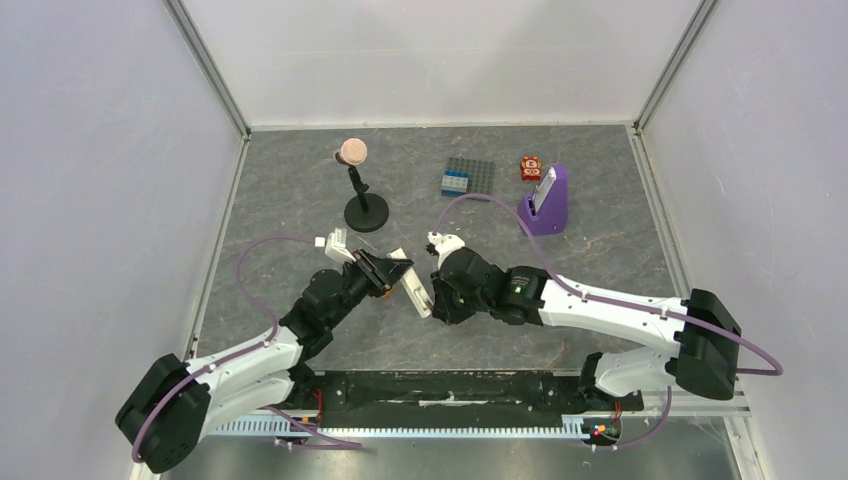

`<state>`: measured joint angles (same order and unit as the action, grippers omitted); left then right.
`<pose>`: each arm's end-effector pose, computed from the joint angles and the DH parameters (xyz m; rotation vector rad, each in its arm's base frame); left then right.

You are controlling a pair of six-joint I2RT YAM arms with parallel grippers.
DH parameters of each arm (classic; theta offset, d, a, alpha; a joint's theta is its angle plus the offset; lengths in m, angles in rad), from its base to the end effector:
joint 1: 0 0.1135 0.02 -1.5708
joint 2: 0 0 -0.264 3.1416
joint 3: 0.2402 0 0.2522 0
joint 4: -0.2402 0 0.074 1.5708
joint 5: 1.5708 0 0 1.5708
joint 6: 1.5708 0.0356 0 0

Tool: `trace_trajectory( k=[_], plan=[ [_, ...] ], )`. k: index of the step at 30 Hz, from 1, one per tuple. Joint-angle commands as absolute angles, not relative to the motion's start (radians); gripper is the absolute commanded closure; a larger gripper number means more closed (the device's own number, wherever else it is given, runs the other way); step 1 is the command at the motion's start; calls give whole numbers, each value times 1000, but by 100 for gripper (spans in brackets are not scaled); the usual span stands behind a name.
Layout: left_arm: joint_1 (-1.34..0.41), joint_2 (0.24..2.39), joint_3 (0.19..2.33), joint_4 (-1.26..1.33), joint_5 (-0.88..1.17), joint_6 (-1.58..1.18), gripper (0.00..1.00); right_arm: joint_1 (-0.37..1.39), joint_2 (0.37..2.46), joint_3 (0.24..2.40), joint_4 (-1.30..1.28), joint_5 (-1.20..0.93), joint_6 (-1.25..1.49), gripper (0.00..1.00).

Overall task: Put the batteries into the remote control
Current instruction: Load the battery into the remote control.

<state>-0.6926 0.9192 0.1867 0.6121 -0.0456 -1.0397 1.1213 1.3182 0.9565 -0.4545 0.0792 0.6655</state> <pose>0.1480 -0.1207 0.1910 -0.3575 1.8218 -1.2259 0.1239 0.2504 0.2588 -0.5301 2.4608 0.7147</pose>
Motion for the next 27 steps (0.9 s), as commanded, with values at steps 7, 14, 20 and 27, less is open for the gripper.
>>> trace_trajectory(
  k=[7, 14, 20, 27],
  plan=[
    [-695, 864, 184, 632, -62, -1128, 98, 1123, 1365, 1021, -434, 150, 683, 99],
    [-695, 899, 177, 680, -43, -1131, 98, 1121, 1438, 1086, -457, 162, 644, 97],
    [-695, 926, 199, 691, -7, -1207, 98, 1102, 1517, 1189, -534, 131, 624, 96],
    [-695, 851, 202, 602, -19, -1274, 98, 1091, 1512, 1174, -525, 99, 633, 87]
  ],
)
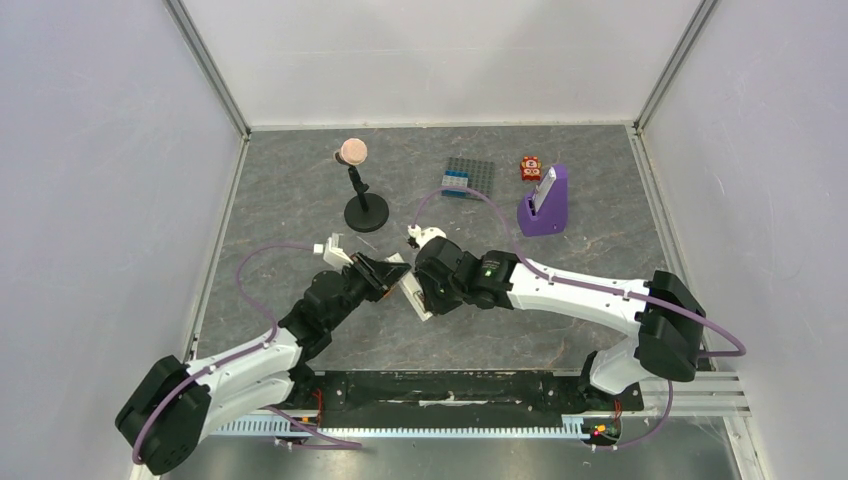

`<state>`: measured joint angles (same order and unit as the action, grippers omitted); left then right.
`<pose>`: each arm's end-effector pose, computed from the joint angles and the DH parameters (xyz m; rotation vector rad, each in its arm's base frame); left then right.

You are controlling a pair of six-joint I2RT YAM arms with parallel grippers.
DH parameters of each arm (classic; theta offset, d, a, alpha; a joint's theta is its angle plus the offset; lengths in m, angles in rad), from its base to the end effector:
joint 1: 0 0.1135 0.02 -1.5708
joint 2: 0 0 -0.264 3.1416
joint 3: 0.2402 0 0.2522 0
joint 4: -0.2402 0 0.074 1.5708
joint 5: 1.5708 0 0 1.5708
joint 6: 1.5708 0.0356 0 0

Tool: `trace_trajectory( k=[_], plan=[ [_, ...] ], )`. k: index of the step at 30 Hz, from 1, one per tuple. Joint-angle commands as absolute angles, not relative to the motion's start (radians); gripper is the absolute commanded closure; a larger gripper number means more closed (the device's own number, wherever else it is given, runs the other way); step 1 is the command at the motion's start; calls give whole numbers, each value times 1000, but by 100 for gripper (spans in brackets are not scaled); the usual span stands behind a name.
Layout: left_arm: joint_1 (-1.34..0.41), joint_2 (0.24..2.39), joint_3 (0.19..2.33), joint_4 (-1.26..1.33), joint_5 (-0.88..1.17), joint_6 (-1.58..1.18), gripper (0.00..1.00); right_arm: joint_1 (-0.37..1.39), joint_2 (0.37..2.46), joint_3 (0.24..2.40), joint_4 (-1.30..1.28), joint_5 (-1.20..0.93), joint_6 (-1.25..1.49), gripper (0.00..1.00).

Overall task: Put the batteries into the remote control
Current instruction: Load the battery into the remote control.

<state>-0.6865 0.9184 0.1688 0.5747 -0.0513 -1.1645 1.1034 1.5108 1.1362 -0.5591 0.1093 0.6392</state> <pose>0.1464 -0.1176 0.1812 -0.4987 1.8708 -1.2673 0.1473 0.2832 0.2553 -0.5511 2.5351 0.5632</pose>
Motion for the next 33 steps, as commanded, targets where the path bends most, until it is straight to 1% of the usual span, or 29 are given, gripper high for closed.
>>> trace_trajectory(
  k=[1, 9, 12, 19, 20, 22, 25, 29, 30, 33],
  plan=[
    [-695, 838, 207, 579, -25, -1273, 98, 1089, 1510, 1171, -522, 96, 634, 85],
    [-695, 813, 198, 557, -51, -1295, 98, 1076, 1497, 1179, -523, 65, 633, 73],
    [-695, 816, 193, 562, -63, -1299, 98, 1073, 1478, 1179, -527, 61, 637, 67],
    [-695, 813, 199, 557, -78, -1304, 98, 1059, 1406, 1166, -520, 47, 662, 58],
    [-696, 811, 199, 554, -79, -1306, 98, 1057, 1389, 1158, -508, 40, 667, 56],
    [-695, 809, 201, 552, -82, -1313, 98, 1053, 1350, 1126, -479, 32, 682, 49],
    [-695, 802, 207, 535, -83, -1326, 98, 1044, 1292, 1080, -443, 34, 717, 42],
    [-696, 777, 219, 499, -86, -1372, 98, 1041, 1187, 967, -364, 56, 783, 29],
    [-695, 771, 222, 490, -86, -1385, 98, 1040, 1152, 931, -320, 56, 803, 27],
    [-695, 745, 230, 460, -88, -1437, 98, 1039, 1056, 792, -174, 64, 862, 25]
  ],
)
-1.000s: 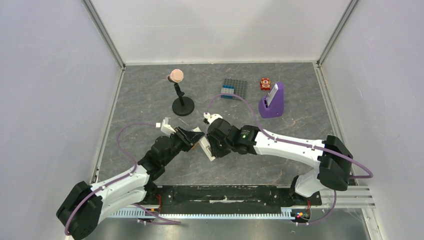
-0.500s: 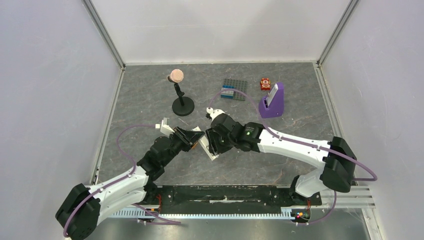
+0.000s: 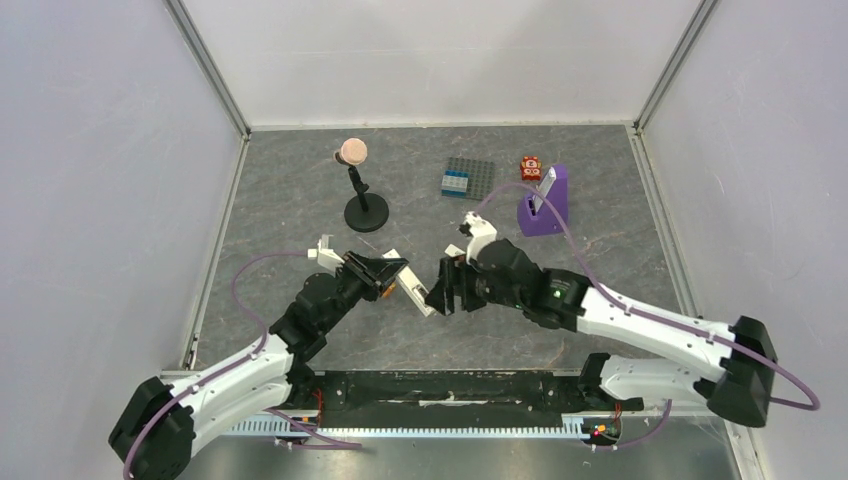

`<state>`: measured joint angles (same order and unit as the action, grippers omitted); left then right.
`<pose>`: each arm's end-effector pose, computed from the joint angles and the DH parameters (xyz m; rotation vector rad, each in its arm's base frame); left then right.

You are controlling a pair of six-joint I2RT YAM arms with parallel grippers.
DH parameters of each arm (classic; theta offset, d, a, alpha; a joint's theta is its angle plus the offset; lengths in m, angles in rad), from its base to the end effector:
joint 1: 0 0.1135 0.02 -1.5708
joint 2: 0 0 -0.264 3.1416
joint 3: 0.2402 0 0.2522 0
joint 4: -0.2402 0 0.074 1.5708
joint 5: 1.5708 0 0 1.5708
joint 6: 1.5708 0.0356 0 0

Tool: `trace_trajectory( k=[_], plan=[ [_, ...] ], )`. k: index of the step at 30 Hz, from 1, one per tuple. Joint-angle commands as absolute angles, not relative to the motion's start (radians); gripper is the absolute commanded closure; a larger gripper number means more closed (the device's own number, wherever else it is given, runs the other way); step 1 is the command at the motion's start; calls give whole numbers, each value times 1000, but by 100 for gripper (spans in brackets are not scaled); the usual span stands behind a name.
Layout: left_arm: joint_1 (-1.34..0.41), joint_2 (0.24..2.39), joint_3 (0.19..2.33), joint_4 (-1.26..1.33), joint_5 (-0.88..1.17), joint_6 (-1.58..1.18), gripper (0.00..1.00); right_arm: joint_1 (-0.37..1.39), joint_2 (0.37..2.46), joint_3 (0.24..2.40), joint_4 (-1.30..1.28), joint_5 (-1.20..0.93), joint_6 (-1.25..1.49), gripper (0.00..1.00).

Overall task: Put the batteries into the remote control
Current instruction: Load the battery into the remote control.

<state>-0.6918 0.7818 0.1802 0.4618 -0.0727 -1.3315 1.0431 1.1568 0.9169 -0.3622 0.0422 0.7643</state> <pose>0.1380 -0.1109 0.1951 -0.6662 1.8169 -1.3878 0.1304 0.2207 0.2932 -0.3001 2.3263 0.9389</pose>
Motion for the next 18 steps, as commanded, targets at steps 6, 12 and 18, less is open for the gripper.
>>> trace_trajectory(
  k=[6, 12, 18],
  plan=[
    [-695, 698, 233, 413, -87, -1540, 98, 1040, 941, 632, 76, 56, 993, 21],
    [-695, 685, 246, 391, -70, -1605, 98, 1040, 907, 554, 244, 51, 1090, 19],
    [-695, 672, 249, 379, -71, -1660, 98, 1041, 900, 526, 297, 69, 1143, 21]
  ],
)
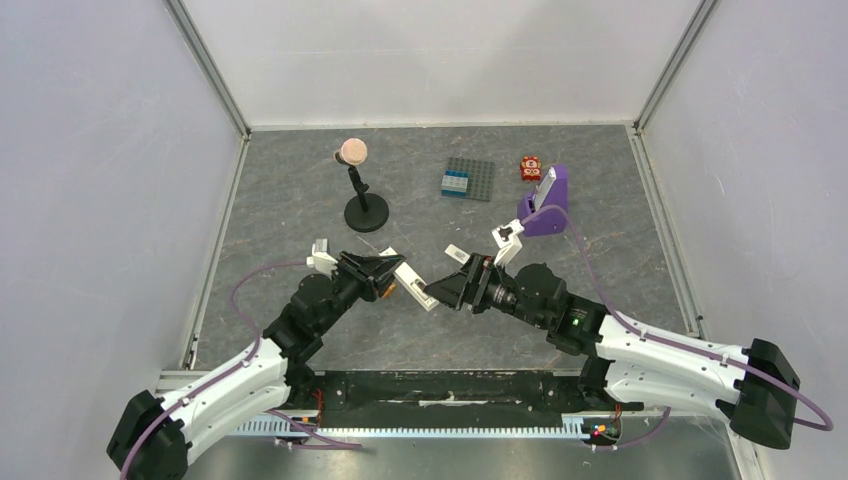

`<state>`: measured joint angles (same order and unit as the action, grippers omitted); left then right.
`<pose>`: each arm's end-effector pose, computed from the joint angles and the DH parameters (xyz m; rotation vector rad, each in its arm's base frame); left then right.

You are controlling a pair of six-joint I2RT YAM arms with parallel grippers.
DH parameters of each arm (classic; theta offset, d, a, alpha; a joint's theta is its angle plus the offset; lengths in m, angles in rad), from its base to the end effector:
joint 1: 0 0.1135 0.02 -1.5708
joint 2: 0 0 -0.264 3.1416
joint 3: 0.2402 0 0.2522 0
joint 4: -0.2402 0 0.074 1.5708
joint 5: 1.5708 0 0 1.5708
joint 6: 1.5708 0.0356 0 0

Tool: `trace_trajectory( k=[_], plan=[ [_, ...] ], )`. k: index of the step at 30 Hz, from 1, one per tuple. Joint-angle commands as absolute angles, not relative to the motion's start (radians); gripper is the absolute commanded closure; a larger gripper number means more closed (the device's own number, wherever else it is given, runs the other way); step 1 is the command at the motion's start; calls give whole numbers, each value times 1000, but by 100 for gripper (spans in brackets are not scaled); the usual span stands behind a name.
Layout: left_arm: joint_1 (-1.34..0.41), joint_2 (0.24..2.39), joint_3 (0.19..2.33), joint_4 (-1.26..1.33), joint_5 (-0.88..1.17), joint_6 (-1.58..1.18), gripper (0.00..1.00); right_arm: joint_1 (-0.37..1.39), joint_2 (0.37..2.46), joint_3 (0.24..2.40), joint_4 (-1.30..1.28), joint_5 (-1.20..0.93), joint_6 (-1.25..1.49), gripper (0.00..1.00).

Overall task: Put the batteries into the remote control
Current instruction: Load the battery into the remote control.

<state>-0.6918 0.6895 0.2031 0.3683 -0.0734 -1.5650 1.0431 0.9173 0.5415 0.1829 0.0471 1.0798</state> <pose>0.1323 -0.1062 0.2071 -0.8932 1.7620 -1.5541 0.1107 0.1866 0.2680 0.0764 2.0215 1.4311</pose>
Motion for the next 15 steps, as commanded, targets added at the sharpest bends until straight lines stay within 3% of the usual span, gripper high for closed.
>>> trace_trajectory(
  k=[1, 6, 15],
  plan=[
    [-696, 671, 250, 379, -71, -1667, 98, 1041, 901, 522, 301, 71, 1149, 23],
    [-695, 664, 251, 376, -69, -1695, 98, 1040, 907, 503, 320, 67, 1183, 34],
    [-696, 660, 250, 376, -72, -1720, 98, 1040, 915, 473, 347, 54, 1226, 37]
  ],
)
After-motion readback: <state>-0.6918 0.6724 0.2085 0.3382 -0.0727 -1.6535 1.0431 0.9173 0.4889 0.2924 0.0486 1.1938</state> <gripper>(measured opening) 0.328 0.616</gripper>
